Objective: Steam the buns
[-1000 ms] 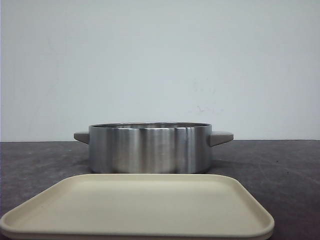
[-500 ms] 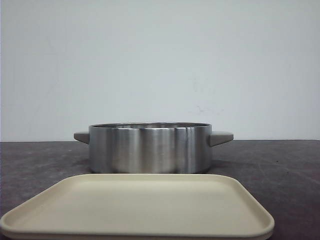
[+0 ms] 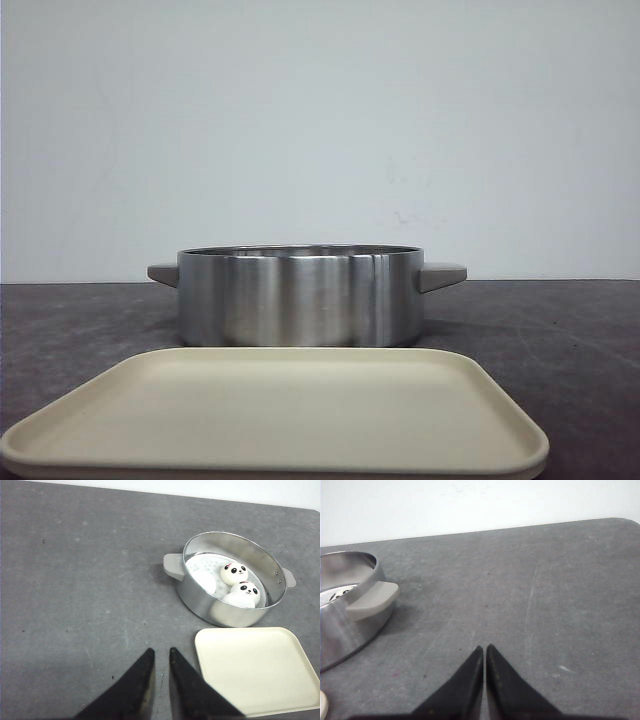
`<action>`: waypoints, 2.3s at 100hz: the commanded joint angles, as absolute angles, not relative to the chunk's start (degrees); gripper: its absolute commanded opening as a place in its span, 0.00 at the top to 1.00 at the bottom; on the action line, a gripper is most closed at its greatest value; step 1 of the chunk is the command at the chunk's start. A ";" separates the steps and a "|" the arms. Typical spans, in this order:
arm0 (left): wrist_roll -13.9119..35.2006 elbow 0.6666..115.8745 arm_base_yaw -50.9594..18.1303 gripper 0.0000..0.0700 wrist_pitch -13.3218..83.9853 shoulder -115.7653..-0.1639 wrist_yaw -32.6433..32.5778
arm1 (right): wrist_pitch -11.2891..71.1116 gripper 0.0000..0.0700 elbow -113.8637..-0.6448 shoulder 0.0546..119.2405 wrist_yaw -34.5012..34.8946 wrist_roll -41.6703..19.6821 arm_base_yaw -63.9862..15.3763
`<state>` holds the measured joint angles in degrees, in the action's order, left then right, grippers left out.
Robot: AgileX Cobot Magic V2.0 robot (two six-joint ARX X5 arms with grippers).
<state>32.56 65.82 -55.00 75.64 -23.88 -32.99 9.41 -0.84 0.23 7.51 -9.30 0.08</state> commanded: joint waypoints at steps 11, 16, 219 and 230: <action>32.60 66.70 -55.57 0.98 75.24 -23.90 -33.04 | 9.06 0.99 -0.69 0.21 7.51 -9.52 0.12; 32.60 66.70 -55.57 0.98 75.22 -23.90 -33.04 | 9.06 0.99 -0.69 0.21 7.51 -9.52 0.12; 7.53 0.78 -2.24 0.98 10.61 -0.16 -8.23 | 9.06 0.99 -0.69 0.21 7.51 -9.52 0.12; 6.52 0.78 -2.24 0.98 10.76 -0.16 -6.00 | 9.06 0.99 -0.69 0.21 7.51 -9.52 0.12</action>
<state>8.45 1.85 -2.37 10.20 -0.25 -7.05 9.39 -0.84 0.23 7.51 -9.30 0.08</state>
